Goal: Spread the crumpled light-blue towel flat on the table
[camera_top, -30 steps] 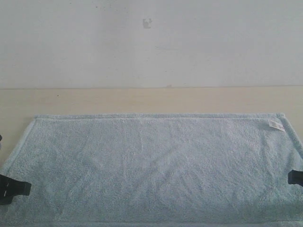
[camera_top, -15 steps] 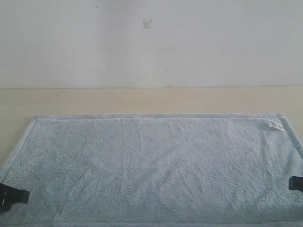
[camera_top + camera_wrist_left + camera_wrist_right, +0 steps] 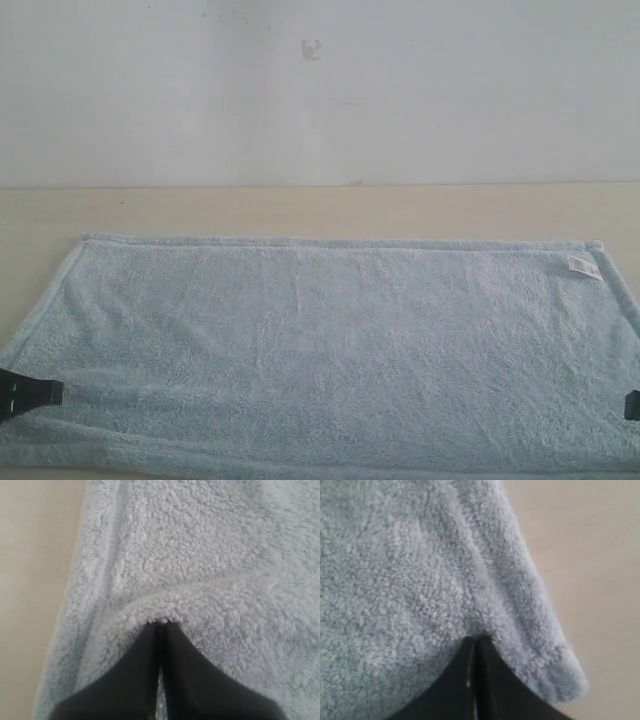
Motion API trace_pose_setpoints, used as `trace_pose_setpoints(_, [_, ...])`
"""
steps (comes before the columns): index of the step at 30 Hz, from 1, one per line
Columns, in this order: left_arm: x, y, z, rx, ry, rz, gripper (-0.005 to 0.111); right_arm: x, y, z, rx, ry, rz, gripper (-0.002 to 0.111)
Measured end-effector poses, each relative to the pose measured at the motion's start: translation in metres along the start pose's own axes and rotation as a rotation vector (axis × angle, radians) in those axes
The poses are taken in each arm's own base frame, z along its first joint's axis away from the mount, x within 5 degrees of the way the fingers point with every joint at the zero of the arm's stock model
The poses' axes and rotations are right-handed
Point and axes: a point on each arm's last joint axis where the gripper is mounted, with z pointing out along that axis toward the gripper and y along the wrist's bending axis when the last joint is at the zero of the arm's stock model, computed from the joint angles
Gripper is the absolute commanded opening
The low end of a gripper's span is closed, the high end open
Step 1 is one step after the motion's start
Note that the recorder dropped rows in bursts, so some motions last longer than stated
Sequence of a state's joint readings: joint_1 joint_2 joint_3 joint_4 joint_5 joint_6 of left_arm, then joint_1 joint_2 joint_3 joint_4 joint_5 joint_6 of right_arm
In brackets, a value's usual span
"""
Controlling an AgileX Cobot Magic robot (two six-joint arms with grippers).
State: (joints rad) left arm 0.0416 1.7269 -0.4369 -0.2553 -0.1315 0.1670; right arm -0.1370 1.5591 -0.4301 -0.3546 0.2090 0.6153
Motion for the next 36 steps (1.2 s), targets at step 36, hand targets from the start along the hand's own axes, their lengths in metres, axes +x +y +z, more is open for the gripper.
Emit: trace_pose_setpoints(36, [-0.043,-0.012,-0.079,0.087,-0.259,-0.024,0.038,-0.178,0.083,-0.019,0.047,-0.195,-0.477,0.0])
